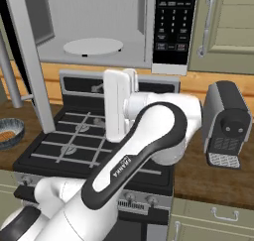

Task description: Open the microwave, place the bowl with waffle inside the microwave, then close the microwave door and turn it on.

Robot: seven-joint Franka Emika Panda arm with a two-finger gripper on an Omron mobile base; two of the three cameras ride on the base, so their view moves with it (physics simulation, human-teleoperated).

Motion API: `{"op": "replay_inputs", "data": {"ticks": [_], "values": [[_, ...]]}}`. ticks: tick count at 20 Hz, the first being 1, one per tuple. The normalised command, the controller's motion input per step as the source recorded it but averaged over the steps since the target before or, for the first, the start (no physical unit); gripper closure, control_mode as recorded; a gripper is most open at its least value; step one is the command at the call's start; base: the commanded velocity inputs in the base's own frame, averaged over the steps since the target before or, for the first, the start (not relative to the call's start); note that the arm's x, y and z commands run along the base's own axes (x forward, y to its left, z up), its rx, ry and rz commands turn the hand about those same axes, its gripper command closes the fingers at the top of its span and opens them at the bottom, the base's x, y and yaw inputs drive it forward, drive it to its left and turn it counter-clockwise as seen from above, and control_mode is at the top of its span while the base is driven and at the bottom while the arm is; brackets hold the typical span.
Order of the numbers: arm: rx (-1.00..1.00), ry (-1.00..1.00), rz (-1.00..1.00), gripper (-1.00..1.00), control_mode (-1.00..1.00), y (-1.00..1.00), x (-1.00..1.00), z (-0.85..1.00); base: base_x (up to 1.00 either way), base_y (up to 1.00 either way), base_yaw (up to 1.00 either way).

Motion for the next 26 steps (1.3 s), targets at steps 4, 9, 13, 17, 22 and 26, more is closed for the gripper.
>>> {"op": "replay_inputs", "data": {"ticks": [4, 9, 13, 17, 22, 26], "values": [[0.31, 0.26, 0.35, -1.00, -1.00, 0.43, 0.75, 0.10, 0.00, 0.00, 0.00], [0.07, 0.12, 0.32, -1.00, -1.00, 0.39, 0.10, 0.18, 0.00, 0.00, 0.00], [0.00, -0.08, 0.23, -1.00, -1.00, 0.46, -0.40, 0.19, 0.00, 0.00, 0.00], [0.00, -0.26, 0.22, -1.00, -1.00, 0.39, -0.56, 0.03, 0.00, 0.00, 0.00], [0.00, -0.14, 0.09, -1.00, -1.00, 0.53, -0.19, 0.04, 0.00, 0.00, 0.00], [0.00, -0.09, 0.00, -1.00, -1.00, 0.85, -0.17, 0.25, 0.00, 0.00, 0.00]]}}
